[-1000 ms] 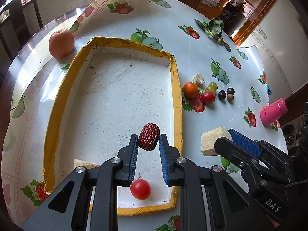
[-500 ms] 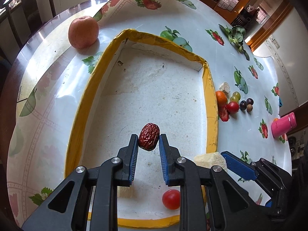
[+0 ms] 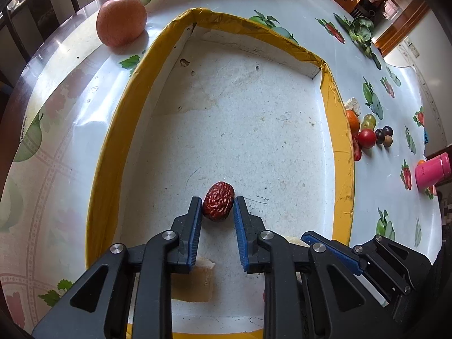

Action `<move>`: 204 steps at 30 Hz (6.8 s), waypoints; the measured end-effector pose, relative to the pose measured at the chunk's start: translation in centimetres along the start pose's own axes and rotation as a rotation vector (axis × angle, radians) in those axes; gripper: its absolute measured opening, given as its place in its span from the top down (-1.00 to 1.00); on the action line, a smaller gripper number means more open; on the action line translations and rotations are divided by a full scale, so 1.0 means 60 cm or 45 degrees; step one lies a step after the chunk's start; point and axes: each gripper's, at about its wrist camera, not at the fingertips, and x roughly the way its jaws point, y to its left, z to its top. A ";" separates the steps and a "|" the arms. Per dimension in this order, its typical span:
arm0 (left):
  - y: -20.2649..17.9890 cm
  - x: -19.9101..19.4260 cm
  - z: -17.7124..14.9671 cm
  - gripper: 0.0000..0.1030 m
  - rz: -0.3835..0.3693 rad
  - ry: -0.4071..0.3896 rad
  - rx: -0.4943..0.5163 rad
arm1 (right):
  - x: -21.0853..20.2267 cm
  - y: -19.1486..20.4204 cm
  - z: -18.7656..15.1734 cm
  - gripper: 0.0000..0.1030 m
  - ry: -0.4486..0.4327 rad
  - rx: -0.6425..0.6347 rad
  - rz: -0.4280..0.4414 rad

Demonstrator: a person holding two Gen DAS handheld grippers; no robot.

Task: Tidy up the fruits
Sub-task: 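Carry the date into the tray and open the left tool while the right tool drops the bread cube there, then withdraw both open tools from the tray back to the food cluster, then grasp the mandarin orange with the left tool while the right tool grasps a dark plum, then carry the orange into the tray and open the left tool while the right tool releases the plum there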

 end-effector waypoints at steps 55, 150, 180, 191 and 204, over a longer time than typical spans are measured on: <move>-0.280 -0.027 -0.015 0.09 -0.148 -0.022 0.247 | -0.216 -0.289 -0.141 0.09 -0.230 0.479 -0.239; -0.115 -0.116 -0.007 0.35 -0.056 -0.172 0.097 | -0.193 -0.175 -0.023 0.48 -0.302 0.381 -0.123; 0.011 -0.033 0.055 0.35 0.009 -0.069 -0.092 | -0.009 -0.057 0.050 0.48 -0.080 0.107 -0.062; 0.011 -0.005 0.048 0.34 0.051 -0.013 -0.080 | 0.018 -0.068 0.042 0.41 -0.012 0.120 -0.056; 0.002 -0.068 0.026 -0.10 0.068 -0.098 -0.104 | -0.055 -0.067 0.024 0.09 -0.116 0.145 -0.039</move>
